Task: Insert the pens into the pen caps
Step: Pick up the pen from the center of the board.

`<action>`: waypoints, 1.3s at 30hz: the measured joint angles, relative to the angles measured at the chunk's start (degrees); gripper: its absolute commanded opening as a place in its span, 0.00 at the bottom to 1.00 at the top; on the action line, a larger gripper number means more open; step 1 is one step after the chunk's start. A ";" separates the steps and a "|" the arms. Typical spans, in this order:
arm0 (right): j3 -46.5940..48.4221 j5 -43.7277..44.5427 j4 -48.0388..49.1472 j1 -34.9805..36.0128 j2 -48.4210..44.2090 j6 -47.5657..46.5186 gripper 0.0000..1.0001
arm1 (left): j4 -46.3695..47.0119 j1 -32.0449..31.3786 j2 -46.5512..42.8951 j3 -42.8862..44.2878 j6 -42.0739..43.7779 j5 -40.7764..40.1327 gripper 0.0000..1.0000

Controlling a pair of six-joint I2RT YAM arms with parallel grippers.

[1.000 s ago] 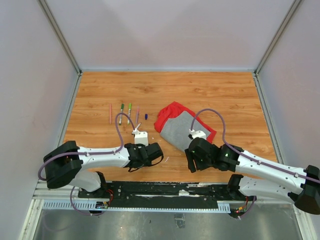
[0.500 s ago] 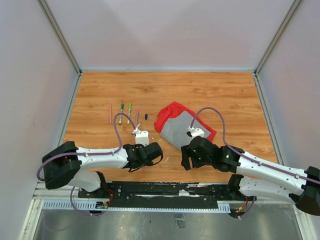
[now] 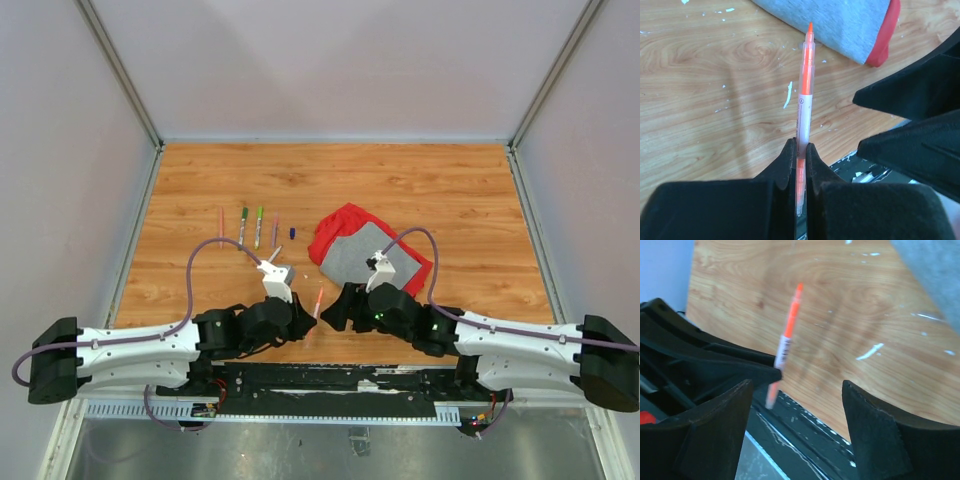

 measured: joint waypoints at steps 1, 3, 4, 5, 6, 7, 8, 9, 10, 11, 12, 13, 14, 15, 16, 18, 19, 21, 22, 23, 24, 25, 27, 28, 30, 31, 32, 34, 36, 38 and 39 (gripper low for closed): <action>0.00 0.46 1.92 0.74 0.57 0.90 0.71 | 0.59 -0.02 -0.52 -0.37 0.46 0.20 0.01; 0.00 0.94 5.11 1.84 2.12 2.38 0.69 | 1.68 -0.31 -0.96 -1.05 1.09 0.52 0.01; 0.00 1.01 6.38 1.92 2.95 3.10 0.68 | 2.10 -0.55 -1.16 -1.38 1.44 0.74 0.01; 0.00 1.16 7.61 1.92 3.93 3.93 0.67 | 2.54 -0.83 -1.29 -1.70 1.75 0.90 0.00; 0.00 1.33 8.52 1.92 4.74 4.46 0.63 | 2.82 -1.05 -1.40 -1.90 1.95 1.11 0.00; 0.00 1.49 9.70 1.92 5.90 5.29 0.61 | 3.08 -1.25 -1.53 -2.03 2.21 1.22 0.01; 0.00 1.79 10.58 1.92 7.04 5.70 0.58 | 3.43 -1.55 -1.70 -2.12 2.51 1.29 0.01; 0.02 1.84 11.21 1.92 8.09 6.12 0.55 | 3.85 -1.86 -1.92 -2.12 2.91 1.40 0.01; 0.02 1.84 11.76 1.92 9.25 6.60 0.53 | 4.31 -2.16 -2.16 -2.12 3.21 1.49 0.01; 0.02 1.84 12.28 1.92 10.38 6.86 0.50 | 4.70 -2.51 -2.43 -2.12 3.50 1.53 0.01; 0.02 1.84 12.76 1.92 11.50 7.13 0.47 | 4.94 -2.86 -2.71 -2.12 3.78 1.55 0.01; 0.02 1.81 13.16 1.92 12.35 7.32 0.44 | 5.22 -3.28 -3.02 -2.12 4.09 1.57 0.01; 0.02 1.77 13.66 1.92 12.98 7.58 0.38 | 5.29 -3.56 -3.23 -2.12 4.39 1.55 0.01; 0.04 1.64 14.60 1.92 13.53 7.91 0.32 | 5.18 -3.72 -3.32 -2.12 4.55 1.46 0.01; 0.07 1.60 15.37 1.92 13.84 8.00 0.26 | 5.18 -3.80 -3.34 -2.12 4.70 1.44 0.05; 0.09 0.94 17.29 1.92 14.19 8.59 0.15 | 5.11 -3.89 -3.41 -2.14 4.72 1.25 0.15; 0.09 0.76 17.90 1.92 14.19 8.48 0.10 | 5.14 -3.89 -3.45 -2.14 4.76 1.16 0.23; 0.15 0.17 19.28 1.92 14.16 8.81 0.04 | 5.16 -3.91 -3.50 -2.14 4.79 0.90 0.37; 0.17 0.11 19.61 1.92 14.12 8.50 0.02 | 5.09 -3.93 -3.50 -2.14 4.72 0.76 0.41; 0.17 0.02 19.71 1.92 14.01 8.50 0.01 | 5.05 -4.00 -3.48 -2.14 4.50 0.66 0.45; 0.17 -0.11 19.78 1.92 13.92 8.33 0.01 | 5.01 -4.04 -3.39 -2.14 4.44 0.55 0.46; 0.20 -0.42 19.82 1.92 13.88 8.22 0.01 | 4.98 -4.07 -3.19 -2.14 4.37 0.52 0.47; 0.42 -0.87 19.76 1.92 13.81 7.98 0.01 | 5.03 -4.09 -2.38 -2.12 4.24 0.48 0.44; 0.74 -1.09 19.69 1.92 13.81 7.78 0.01 | 4.98 -4.11 -1.68 -2.14 4.22 0.48 0.41; 1.51 -1.84 19.67 1.95 13.81 7.32 0.01 | 4.87 -4.11 -0.66 -2.14 4.13 0.48 0.37; 1.90 -2.05 19.69 1.95 13.81 7.04 0.01 | 4.87 -4.11 -0.35 -2.14 4.04 0.50 0.33; 2.08 -2.23 19.71 1.95 13.84 6.82 0.01 | 5.16 -4.11 -0.33 -2.12 4.00 0.55 0.27; 2.08 -2.49 19.93 1.95 13.90 6.78 0.02 | 5.73 -4.20 -0.44 -2.10 3.78 0.61 0.17; 2.08 -2.82 20.28 1.95 14.05 6.78 0.06 | 6.23 -4.39 -0.68 -2.01 3.58 0.74 0.09; 2.29 -3.02 20.31 1.95 14.05 6.69 0.16 | 6.10 -4.70 -1.44 -2.01 4.00 0.85 0.01; 2.60 -3.02 20.15 1.95 14.03 6.54 0.23 | 5.77 -4.81 -1.97 -2.01 4.07 0.72 0.01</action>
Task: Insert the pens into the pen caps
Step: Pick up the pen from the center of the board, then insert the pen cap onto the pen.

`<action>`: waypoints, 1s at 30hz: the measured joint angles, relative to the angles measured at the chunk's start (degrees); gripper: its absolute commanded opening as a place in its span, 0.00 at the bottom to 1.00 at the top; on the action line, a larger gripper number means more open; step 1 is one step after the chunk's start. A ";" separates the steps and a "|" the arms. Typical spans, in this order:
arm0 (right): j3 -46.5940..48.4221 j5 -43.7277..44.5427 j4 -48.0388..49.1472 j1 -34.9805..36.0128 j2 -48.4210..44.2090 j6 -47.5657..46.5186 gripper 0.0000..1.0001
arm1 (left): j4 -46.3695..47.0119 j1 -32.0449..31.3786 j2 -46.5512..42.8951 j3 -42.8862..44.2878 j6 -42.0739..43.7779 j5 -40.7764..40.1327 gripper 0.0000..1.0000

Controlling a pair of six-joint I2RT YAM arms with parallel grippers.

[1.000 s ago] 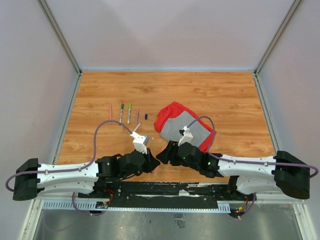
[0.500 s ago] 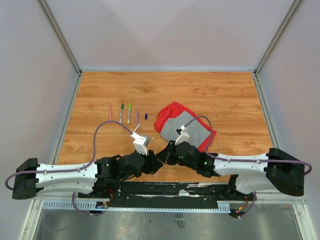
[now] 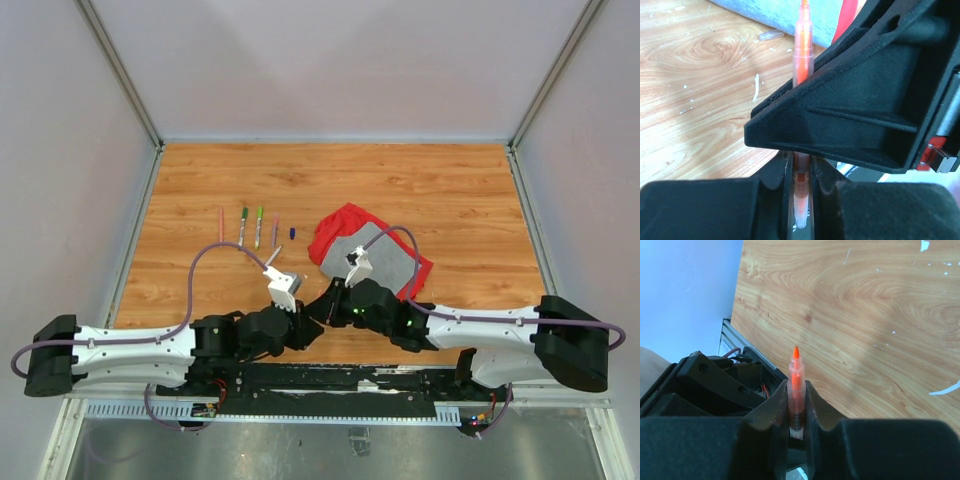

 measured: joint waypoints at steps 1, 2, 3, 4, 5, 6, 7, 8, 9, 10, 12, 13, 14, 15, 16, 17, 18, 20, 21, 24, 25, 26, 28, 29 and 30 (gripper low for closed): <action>0.22 0.00 -0.11 0.00 -0.02 -0.20 0.31 | -0.22 0.00 -0.46 0.00 -0.04 -0.13 0.01; 0.50 0.04 -0.35 0.02 -0.17 -0.72 0.41 | -0.52 0.00 -1.09 0.00 -0.20 -0.46 0.01; 0.70 0.20 -1.09 0.11 -0.61 -1.42 0.50 | -1.27 0.02 -1.92 0.00 -0.31 -1.14 0.01; 0.79 0.76 -2.01 0.37 -1.29 -2.05 0.54 | -2.01 0.04 -2.69 0.00 -0.42 -1.70 0.01; 0.87 1.57 -3.52 0.66 -2.21 -3.23 0.57 | -2.80 0.09 -3.48 -0.07 -0.50 -2.27 0.01; 1.01 2.60 -5.64 0.87 -3.58 -4.66 0.58 | -3.61 0.09 -4.22 -0.09 -0.59 -2.73 0.01; 1.20 3.87 -8.02 0.90 -5.16 -6.27 0.60 | -4.42 0.09 -5.05 -0.11 -0.74 -3.19 0.00; 1.42 4.85 -9.99 0.92 -6.75 -7.76 0.66 | -5.09 0.09 -5.81 -0.11 -0.87 -3.54 0.01; 1.97 6.67 -13.05 1.22 -8.79 -10.25 0.71 | -6.05 0.09 -6.54 -0.11 -1.01 -3.91 0.01; 2.40 8.70 -15.74 1.22 -10.97 -13.00 0.78 | -7.30 0.13 -7.28 -0.11 -1.16 -4.35 0.01; 3.85 12.41 -21.18 1.11 -14.03 -18.84 0.77 | -9.66 0.20 -8.15 -0.11 -1.42 -5.03 0.00; 4.87 13.75 -23.87 0.98 -14.82 -21.99 0.77 | -10.97 0.20 -8.39 -0.09 -1.44 -5.16 0.01; 5.99 14.86 -26.49 0.61 -15.08 -25.14 0.78 | -12.61 0.24 -8.55 0.00 -1.44 -5.25 0.01; 7.04 15.52 -28.94 0.31 -15.02 -28.33 0.79 | -13.66 0.24 -8.63 0.07 -1.38 -5.33 0.00; 8.28 15.41 -31.74 -0.24 -14.69 -32.15 0.78 | -14.91 0.26 -8.72 0.22 -1.29 -5.42 0.00; 9.35 14.88 -34.01 -0.85 -14.12 -35.12 0.75 | -16.06 0.28 -9.01 0.35 -1.14 -5.55 0.00; 10.82 13.14 -36.85 -1.99 -13.09 -38.42 0.71 | -16.81 0.28 -9.40 0.44 -1.03 -5.66 0.00; 14.21 9.22 -41.29 -4.46 -10.03 -44.28 0.62 | -18.14 0.33 -10.71 0.52 -0.90 -5.86 0.01; 15.82 7.08 -42.91 -5.66 -8.13 -47.41 0.58 | -18.75 0.42 -11.41 0.57 -0.90 -6.03 0.00; 19.10 1.73 -46.45 -8.70 -2.38 -54.86 0.51 | -20.26 0.81 -13.77 0.59 -0.98 -6.56 0.00; 19.98 -0.11 -47.30 -9.42 -0.39 -56.74 0.50 | -20.94 1.01 -14.75 0.59 -1.09 -6.93 0.00; 21.20 -2.08 -48.46 -10.40 2.19 -58.99 0.50 | -21.55 1.09 -15.54 0.59 -1.16 -7.21 0.00; 23.54 -5.42 -50.40 -11.80 6.88 -62.84 0.49 | -22.82 1.14 -17.38 0.59 -1.14 -7.54 0.00; 24.55 -6.62 -51.04 -12.09 8.85 -64.39 0.49 | -23.12 1.14 -17.86 0.59 -1.09 -7.58 0.00; 25.70 -7.61 -51.91 -12.48 10.95 -66.10 0.48 | -23.52 1.14 -18.60 0.59 -0.94 -7.58 0.01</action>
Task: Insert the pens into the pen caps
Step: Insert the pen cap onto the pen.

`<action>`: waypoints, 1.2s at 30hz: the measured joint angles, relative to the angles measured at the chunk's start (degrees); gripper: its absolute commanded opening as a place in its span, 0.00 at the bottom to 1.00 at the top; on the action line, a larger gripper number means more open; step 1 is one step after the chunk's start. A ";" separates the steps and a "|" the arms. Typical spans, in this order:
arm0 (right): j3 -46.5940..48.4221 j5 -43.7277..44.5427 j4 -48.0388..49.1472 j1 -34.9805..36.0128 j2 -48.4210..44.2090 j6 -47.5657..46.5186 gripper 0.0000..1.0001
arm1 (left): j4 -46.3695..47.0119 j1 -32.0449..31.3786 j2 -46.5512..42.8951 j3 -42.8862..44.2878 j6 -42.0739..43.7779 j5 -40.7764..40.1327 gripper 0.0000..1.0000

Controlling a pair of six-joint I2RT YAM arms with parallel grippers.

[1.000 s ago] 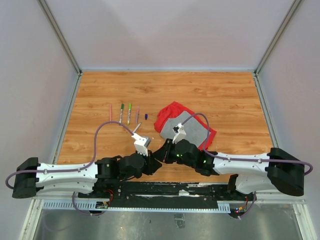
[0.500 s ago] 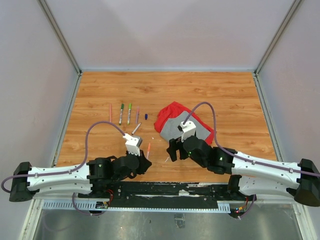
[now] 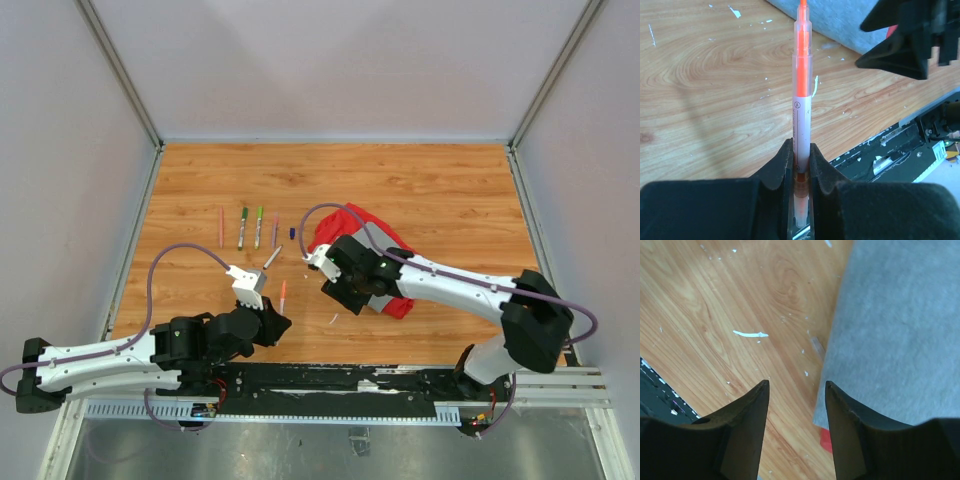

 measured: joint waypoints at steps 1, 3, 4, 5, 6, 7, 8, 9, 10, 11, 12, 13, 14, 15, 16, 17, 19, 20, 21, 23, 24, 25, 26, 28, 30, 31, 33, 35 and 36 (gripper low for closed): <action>1.16 -1.03 -0.70 -0.22 1.88 -1.53 0.46 | -0.20 0.00 -0.57 0.00 0.15 -0.02 0.01; 4.15 -2.99 -2.21 -0.42 6.21 -4.63 0.45 | -0.66 0.00 -1.07 0.00 0.52 0.04 0.01; 5.60 -3.43 -2.93 -0.55 8.02 -5.77 0.44 | -0.74 0.00 -1.05 0.00 0.72 0.15 0.01; 7.08 -4.15 -3.43 -0.70 9.94 -6.93 0.44 | -0.83 0.00 -0.90 0.00 0.92 0.28 0.01; 8.26 -4.42 -3.65 -0.83 11.43 -7.76 0.44 | -0.85 0.00 -0.68 0.00 1.09 0.37 0.00; 9.46 -4.70 -4.22 -1.16 13.00 -8.76 0.43 | -0.85 0.00 -0.35 0.00 1.16 0.39 0.01; 10.43 -5.03 -4.63 -1.36 14.23 -9.60 0.43 | -0.85 0.00 0.07 0.00 1.20 0.44 0.00; 11.15 -5.29 -4.94 -1.81 15.15 -10.25 0.43 | -0.87 0.00 0.81 0.00 1.27 0.48 0.01; 11.78 -5.53 -5.25 -2.19 15.93 -10.80 0.43 | -0.92 0.00 1.14 0.00 1.29 0.52 0.01; 12.24 -5.70 -5.57 -2.58 16.57 -11.43 0.43 | -0.98 0.00 1.64 0.00 1.31 0.57 0.01; 12.48 -5.77 -5.79 -2.86 16.94 -11.80 0.42 | -1.01 0.00 2.01 0.00 1.33 0.57 0.00; 12.72 -5.90 -6.14 -3.32 17.27 -12.20 0.42 | -1.03 0.00 2.40 0.00 1.33 0.57 0.00; 12.90 -6.10 -6.36 -3.63 17.46 -12.61 0.42 | -1.03 0.00 2.64 0.00 1.33 0.57 0.01; 13.03 -6.36 -6.47 -4.00 17.64 -12.94 0.42 | -1.03 0.00 2.82 0.00 1.36 0.57 0.01; 13.18 -6.71 -6.60 -4.35 17.84 -13.25 0.41 | -1.03 0.00 2.93 0.00 1.36 0.57 0.00; 13.35 -6.91 -6.75 -4.59 18.08 -13.46 0.40 | -1.03 0.00 2.99 0.00 1.36 0.57 0.00; 13.64 -7.06 -6.91 -4.85 18.62 -13.84 0.39 | -1.05 0.00 3.08 0.00 1.36 0.52 0.00; 13.64 -7.19 -6.93 -5.18 18.86 -14.01 0.38 | -1.09 0.00 3.08 0.00 1.33 0.50 0.01; 13.64 -7.37 -7.04 -5.18 19.10 -14.14 0.38 | -1.11 0.00 3.08 0.00 1.33 0.46 0.00; 13.64 -8.28 -7.23 -5.25 19.65 -14.40 0.37 | -1.36 0.00 3.08 0.02 1.31 0.33 0.01; 13.64 -8.83 -7.21 -5.29 19.91 -14.49 0.37 | -1.49 0.00 3.08 0.07 1.31 0.31 0.01; 13.64 -9.44 -7.23 -5.29 20.04 -14.53 0.37 | -1.51 0.00 3.08 0.09 1.31 0.31 0.01; 13.64 -10.08 -7.28 -5.29 20.13 -14.58 0.37 | -1.55 0.00 3.08 0.13 1.31 0.28 0.01; 13.64 -11.50 -7.30 -5.29 20.13 -14.73 0.37 | -1.62 0.00 3.13 0.22 1.29 0.28 0.01; 13.64 -12.50 -7.30 -5.29 20.13 -14.82 0.37 | -1.88 0.00 3.28 0.39 1.29 0.28 0.01; 13.64 -12.81 -7.32 -5.29 20.13 -14.86 0.37 | -1.90 0.00 3.34 0.50 1.29 0.28 0.01; 13.64 -13.16 -7.30 -5.29 20.13 -14.91 0.37 | -1.97 0.00 3.45 0.72 1.27 0.31 0.00; 13.64 -13.29 -7.30 -5.29 20.26 -14.91 0.37 | -1.97 0.00 3.52 0.90 1.27 0.31 0.01; 13.66 -13.33 -7.28 -5.29 20.41 -14.91 0.37 | -1.97 0.00 3.56 0.94 1.27 0.31 0.01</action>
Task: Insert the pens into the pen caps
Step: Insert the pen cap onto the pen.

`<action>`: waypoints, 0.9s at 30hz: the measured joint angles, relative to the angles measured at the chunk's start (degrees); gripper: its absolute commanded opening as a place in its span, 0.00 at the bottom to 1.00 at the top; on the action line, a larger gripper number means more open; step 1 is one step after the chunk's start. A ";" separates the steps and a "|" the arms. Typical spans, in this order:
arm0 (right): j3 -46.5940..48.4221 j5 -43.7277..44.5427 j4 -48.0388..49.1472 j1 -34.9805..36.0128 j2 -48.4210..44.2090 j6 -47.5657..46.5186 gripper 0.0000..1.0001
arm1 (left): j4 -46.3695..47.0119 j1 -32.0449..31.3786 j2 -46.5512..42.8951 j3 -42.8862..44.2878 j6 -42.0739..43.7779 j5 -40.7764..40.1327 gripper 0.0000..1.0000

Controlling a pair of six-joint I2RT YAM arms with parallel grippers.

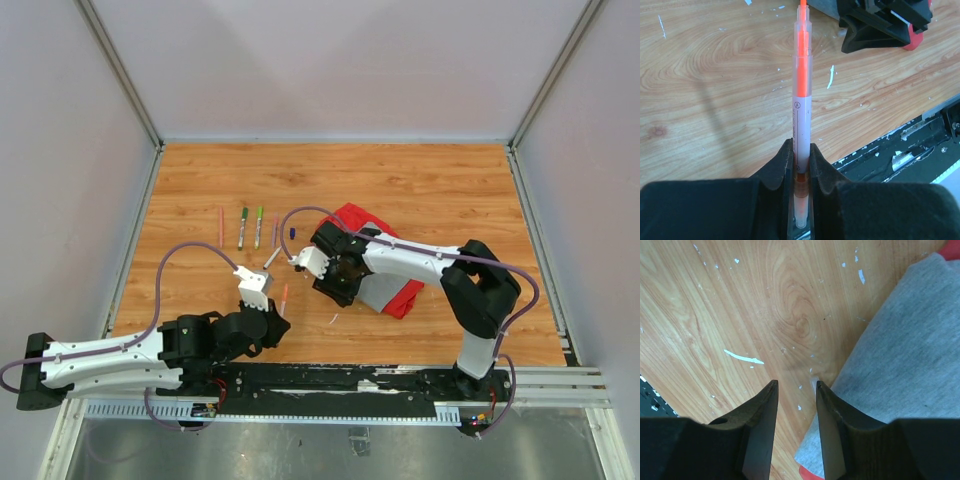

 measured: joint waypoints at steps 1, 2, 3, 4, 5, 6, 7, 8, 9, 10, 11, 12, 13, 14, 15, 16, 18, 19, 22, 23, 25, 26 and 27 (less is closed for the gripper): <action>0.07 0.02 -0.02 0.00 0.33 0.00 0.37 | -0.09 0.00 0.07 0.11 0.00 0.00 0.01; 0.09 0.07 0.02 0.00 0.68 0.00 0.37 | -0.11 0.00 0.13 0.22 0.00 0.00 0.01; 0.11 0.11 0.00 -0.02 0.96 0.00 0.37 | -0.13 0.00 0.15 0.28 0.00 0.00 0.01; 0.11 0.15 -0.04 -0.04 1.25 0.00 0.37 | -0.17 0.00 0.15 0.37 0.00 0.00 0.01; 0.11 0.24 -0.02 -0.09 1.44 0.00 0.37 | -0.31 0.00 0.17 0.50 0.00 0.00 0.01; 0.11 0.48 -0.02 -0.20 1.60 0.00 0.37 | -0.35 0.00 0.17 0.63 0.00 -0.02 0.01; 0.11 0.76 -0.04 -0.31 1.66 0.00 0.37 | -0.37 0.00 0.17 0.74 0.00 -0.02 0.01; 0.11 1.03 -0.09 -0.50 1.68 0.00 0.37 | -0.39 0.00 0.17 0.85 0.00 -0.02 0.00; 0.11 1.49 -0.11 -0.68 1.68 0.00 0.37 | -0.39 0.00 0.22 0.96 0.00 -0.02 0.00; 0.09 1.84 -0.13 -0.90 1.68 0.02 0.37 | -0.37 0.00 0.28 1.01 0.00 -0.02 0.01; 0.04 2.14 -0.15 -1.03 1.68 0.02 0.37 | -0.39 0.00 0.46 1.07 0.00 -0.02 0.01; -0.07 2.54 -0.17 -1.22 1.68 0.02 0.37 | -0.37 0.00 0.68 1.11 0.00 -0.02 0.01; -0.26 2.80 -0.20 -1.42 1.68 0.02 0.37 | -0.37 0.00 0.94 1.16 0.00 -0.04 0.00; -0.55 3.04 -0.15 -1.51 1.68 0.02 0.37 | -0.35 0.00 1.27 1.18 0.02 -0.02 0.01; -0.87 3.15 -0.17 -1.64 1.68 0.02 0.37 | -0.35 0.00 1.70 1.22 0.02 -0.02 0.01; -1.25 3.19 -0.20 -1.70 1.68 0.02 0.36 | -0.33 0.00 2.05 1.27 0.02 -0.02 0.01; -1.86 3.17 -0.26 -1.75 1.68 0.02 0.34 | -0.26 0.00 2.93 1.44 0.04 0.00 0.01; -1.92 3.17 -0.26 -1.73 1.68 0.04 0.32 | -0.20 0.00 3.41 1.57 0.07 0.02 0.00; -1.99 3.10 -0.17 -1.75 1.68 0.13 0.28 | 0.28 0.00 4.72 1.84 0.11 0.04 0.00; -2.08 3.10 -0.11 -1.75 1.68 0.22 0.27 | 0.52 0.00 5.01 1.84 0.22 0.07 0.01; -2.32 3.13 0.11 -1.75 1.57 0.37 0.23 | 0.76 0.00 5.33 1.88 0.28 0.11 0.00; -2.54 3.15 0.26 -1.75 1.40 0.61 0.21 | 0.90 0.00 5.38 1.92 0.28 0.11 0.01; -2.80 3.15 0.42 -1.75 1.20 0.85 0.18 | 1.01 0.00 5.38 1.92 0.28 0.13 0.01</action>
